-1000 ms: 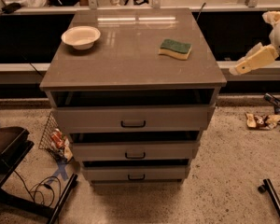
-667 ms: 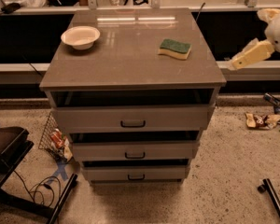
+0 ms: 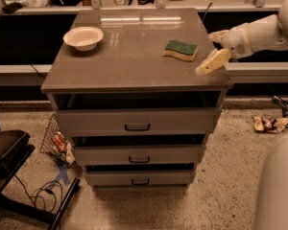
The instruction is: Place sponge into paper bowl
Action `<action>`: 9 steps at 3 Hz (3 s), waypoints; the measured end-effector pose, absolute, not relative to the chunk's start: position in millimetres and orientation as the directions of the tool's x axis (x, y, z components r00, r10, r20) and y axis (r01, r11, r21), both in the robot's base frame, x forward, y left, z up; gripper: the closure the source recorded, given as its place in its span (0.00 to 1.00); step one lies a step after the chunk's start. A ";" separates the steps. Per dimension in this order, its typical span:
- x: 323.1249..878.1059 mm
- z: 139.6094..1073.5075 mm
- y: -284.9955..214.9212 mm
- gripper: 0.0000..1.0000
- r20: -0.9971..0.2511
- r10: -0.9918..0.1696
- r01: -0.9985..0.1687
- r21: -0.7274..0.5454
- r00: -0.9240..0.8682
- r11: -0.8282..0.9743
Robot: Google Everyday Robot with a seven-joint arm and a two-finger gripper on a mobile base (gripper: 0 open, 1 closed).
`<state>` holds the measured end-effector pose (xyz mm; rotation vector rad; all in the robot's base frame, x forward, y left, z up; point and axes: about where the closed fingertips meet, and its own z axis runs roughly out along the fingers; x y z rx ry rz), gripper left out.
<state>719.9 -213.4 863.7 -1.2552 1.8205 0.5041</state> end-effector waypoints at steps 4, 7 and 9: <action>785.7 837.5 -167.2 0.00 -0.925 -0.378 -0.928 -0.097 -0.050 0.359; 801.6 817.8 -153.8 0.41 -0.946 -0.323 -0.935 -0.099 -0.018 0.339; 801.1 818.6 -153.8 0.88 -0.946 -0.323 -0.936 -0.098 -0.018 0.339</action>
Offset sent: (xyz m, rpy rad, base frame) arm 0.0282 0.0209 -0.0186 0.0867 0.0444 0.0408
